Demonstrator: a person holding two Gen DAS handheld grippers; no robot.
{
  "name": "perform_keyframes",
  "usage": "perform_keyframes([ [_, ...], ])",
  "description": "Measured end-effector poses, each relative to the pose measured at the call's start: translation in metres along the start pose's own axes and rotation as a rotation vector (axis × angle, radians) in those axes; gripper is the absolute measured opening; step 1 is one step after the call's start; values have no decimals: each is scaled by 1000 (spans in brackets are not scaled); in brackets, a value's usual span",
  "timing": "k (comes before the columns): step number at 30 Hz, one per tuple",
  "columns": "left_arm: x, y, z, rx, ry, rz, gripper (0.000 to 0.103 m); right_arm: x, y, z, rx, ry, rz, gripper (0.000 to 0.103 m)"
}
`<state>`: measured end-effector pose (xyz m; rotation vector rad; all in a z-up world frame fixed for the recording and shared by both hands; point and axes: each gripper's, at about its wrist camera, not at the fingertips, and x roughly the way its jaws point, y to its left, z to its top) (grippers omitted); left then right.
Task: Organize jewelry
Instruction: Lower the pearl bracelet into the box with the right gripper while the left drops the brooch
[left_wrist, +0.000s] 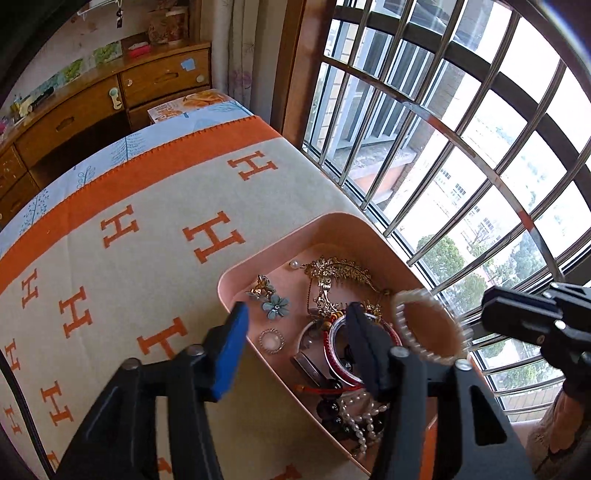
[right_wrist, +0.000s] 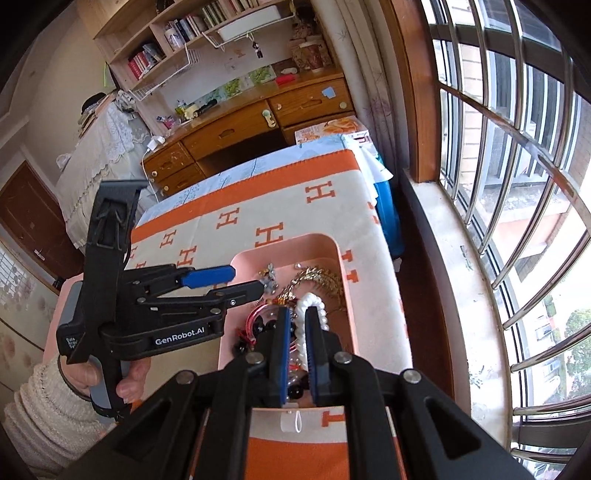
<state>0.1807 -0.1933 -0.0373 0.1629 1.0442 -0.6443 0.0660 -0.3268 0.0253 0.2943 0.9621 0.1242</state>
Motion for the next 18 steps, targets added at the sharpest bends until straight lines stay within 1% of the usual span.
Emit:
perform_keyframes([
  [3, -13, 2, -2, -13, -36, 0, 65, 3, 3, -3, 13, 15, 44, 9],
  [7, -33, 9, -9, -62, -75, 19, 65, 0, 11, -7, 10, 1, 75, 9],
  [13, -64, 24, -31, -155, -124, 134, 65, -10, 30, -16, -20, -35, 95, 9],
  [18, -91, 42, -58, -235, -150, 161, 66, -20, 49, -21, -55, -50, 105, 9],
])
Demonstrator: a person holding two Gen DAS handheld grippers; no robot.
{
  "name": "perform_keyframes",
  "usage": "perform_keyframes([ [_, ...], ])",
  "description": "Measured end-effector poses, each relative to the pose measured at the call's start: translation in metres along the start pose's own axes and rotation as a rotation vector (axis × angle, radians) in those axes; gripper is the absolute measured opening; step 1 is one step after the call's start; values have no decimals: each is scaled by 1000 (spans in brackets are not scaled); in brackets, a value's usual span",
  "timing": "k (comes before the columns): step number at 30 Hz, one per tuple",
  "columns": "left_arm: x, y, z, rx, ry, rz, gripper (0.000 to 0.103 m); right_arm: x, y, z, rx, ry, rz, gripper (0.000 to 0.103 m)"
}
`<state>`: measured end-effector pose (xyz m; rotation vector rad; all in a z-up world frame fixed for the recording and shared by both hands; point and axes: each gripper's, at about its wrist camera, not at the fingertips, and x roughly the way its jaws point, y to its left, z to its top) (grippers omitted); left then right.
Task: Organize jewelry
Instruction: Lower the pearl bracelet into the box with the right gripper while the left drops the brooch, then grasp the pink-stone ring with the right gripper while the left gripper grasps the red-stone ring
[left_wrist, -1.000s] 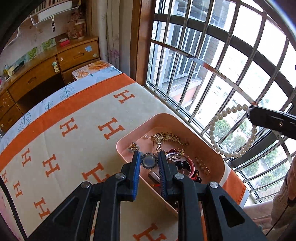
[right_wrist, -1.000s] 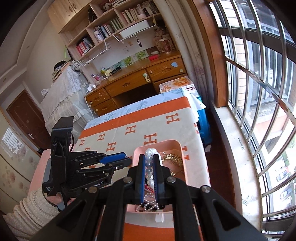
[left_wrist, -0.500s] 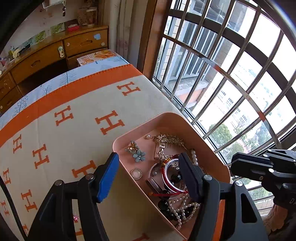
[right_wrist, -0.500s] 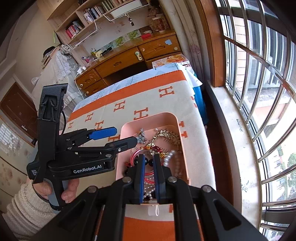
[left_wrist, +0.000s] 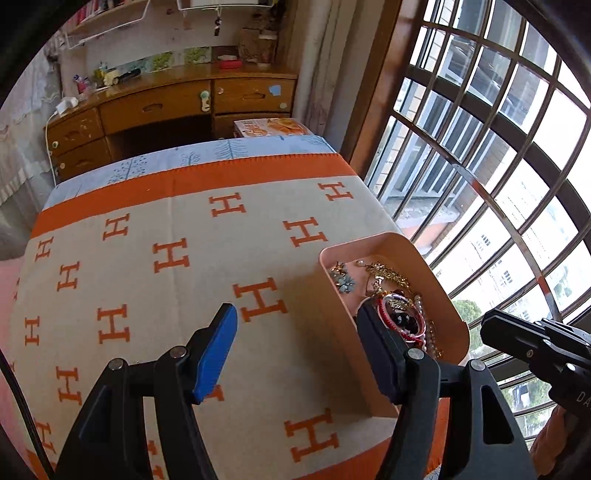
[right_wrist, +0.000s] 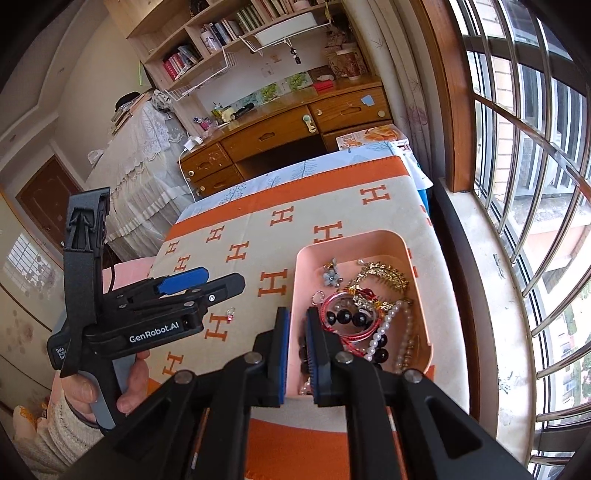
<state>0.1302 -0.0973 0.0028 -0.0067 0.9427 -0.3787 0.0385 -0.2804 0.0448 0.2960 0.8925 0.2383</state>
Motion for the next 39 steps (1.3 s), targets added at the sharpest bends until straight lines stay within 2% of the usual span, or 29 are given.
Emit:
perform_keyframes([
  [6, -37, 44, -16, -42, -42, 84, 72, -10, 30, 0, -39, -20, 27, 9],
  [10, -61, 78, -28, -38, -61, 176, 72, -9, 55, -1, -79, -18, 54, 9],
  [14, -80, 112, -43, -42, -68, 245, 72, 0, 80, -3, -128, 1, 74, 9],
  [19, -95, 147, -59, -70, -77, 281, 72, 23, 107, -5, -169, 44, 95, 9],
  [26, -85, 171, -73, -54, -62, 245, 77, 60, 133, -14, -238, 85, 54, 9],
  [34, -26, 162, -80, 128, 17, 107, 77, 125, 126, -37, -253, 147, -29, 9],
  [39, 6, 160, -76, 181, 66, 48, 77, 160, 116, -46, -277, 167, -103, 9],
])
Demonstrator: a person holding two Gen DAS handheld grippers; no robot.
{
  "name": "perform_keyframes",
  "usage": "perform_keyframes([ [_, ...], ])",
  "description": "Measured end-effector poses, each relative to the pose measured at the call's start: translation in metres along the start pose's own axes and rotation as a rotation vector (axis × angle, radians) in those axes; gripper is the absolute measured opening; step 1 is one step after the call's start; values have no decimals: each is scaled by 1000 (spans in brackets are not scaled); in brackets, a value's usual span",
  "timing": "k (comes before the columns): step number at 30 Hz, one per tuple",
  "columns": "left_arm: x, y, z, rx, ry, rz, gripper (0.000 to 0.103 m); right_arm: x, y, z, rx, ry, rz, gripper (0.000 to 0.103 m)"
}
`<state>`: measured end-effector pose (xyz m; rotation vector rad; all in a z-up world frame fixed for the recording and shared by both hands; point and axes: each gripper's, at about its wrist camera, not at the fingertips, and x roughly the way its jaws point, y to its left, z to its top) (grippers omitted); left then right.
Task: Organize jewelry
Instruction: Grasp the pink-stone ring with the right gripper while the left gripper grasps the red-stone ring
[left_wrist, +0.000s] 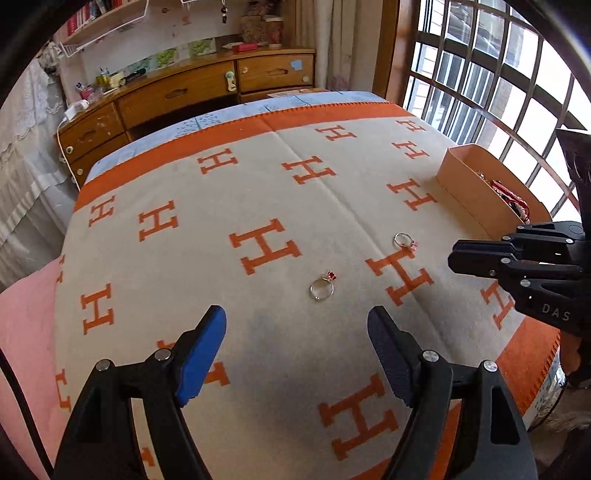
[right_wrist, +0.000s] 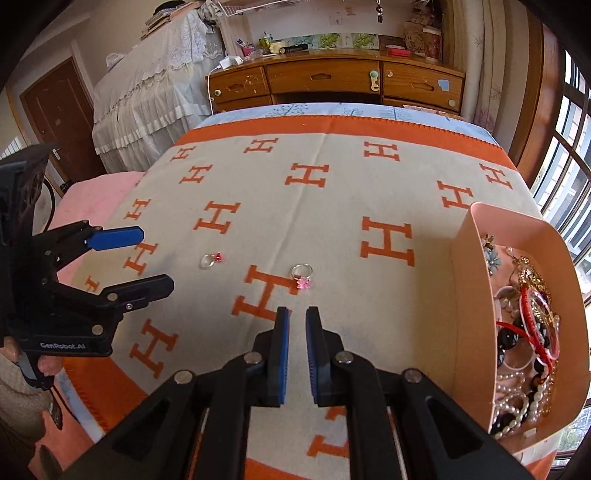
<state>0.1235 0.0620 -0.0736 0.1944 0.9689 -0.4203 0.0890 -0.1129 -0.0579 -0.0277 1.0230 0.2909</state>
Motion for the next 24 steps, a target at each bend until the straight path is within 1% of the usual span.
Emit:
perform_keyframes([
  [6, 14, 3, 11, 15, 11, -36, 77, 23, -1, 3, -3, 25, -4, 10],
  [8, 16, 4, 14, 18, 11, -51, 78, 24, 2, 4, -15, 11, -8, 15],
  [10, 18, 3, 16, 29, 17, -60, 78, 25, 4, 6, -27, 1, -7, 19],
  [14, 23, -2, 18, 78, 28, -56, 78, 27, 8, 7, -47, -9, -20, 20],
  [20, 27, -12, 22, 182, 21, -57, 78, 29, 2, 10, -32, -27, 2, 20],
  [24, 32, -14, 25, 236, 30, -60, 76, 30, 4, 9, -56, -42, -8, 20],
])
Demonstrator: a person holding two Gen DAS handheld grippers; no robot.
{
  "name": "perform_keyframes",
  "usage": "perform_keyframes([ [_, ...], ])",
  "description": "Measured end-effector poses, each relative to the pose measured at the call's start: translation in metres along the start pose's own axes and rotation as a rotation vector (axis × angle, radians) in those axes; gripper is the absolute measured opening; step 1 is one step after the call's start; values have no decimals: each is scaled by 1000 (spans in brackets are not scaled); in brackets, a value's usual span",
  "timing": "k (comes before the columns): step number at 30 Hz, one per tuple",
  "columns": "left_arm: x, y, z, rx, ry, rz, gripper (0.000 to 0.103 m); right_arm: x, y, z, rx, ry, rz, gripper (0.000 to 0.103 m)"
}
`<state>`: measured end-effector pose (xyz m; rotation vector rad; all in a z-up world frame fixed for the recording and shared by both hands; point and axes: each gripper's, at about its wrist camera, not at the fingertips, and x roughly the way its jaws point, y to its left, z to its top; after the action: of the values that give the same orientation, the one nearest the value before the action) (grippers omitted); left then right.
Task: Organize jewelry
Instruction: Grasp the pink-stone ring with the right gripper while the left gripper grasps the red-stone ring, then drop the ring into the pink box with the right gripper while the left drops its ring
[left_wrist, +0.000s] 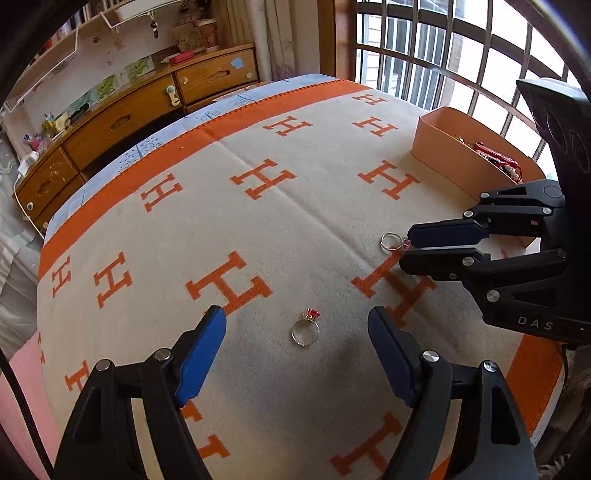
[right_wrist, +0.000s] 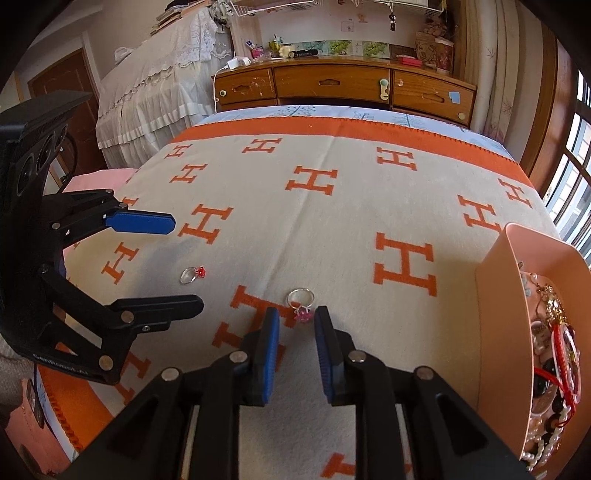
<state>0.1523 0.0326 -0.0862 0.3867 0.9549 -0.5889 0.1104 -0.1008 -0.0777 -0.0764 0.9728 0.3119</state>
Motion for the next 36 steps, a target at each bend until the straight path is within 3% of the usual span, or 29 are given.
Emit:
perform_keyframes([
  [7, 9, 7, 2, 6, 33, -72, 47, 1, 6, -1, -46, -19, -51, 12],
  [15, 7, 0, 3, 41, 35, -102, 13, -1, -3, -4, -1, -24, -12, 10],
  [25, -8, -7, 4, 40, 26, -61, 12, -15, -9, -13, 42, -47, 44, 10],
  [31, -40, -25, 22, 38, -27, -51, 12, -57, -20, -19, 84, -143, 86, 10],
  [36, -65, -57, 62, 33, -108, -44, 12, -105, -54, -15, 145, -256, 66, 10],
])
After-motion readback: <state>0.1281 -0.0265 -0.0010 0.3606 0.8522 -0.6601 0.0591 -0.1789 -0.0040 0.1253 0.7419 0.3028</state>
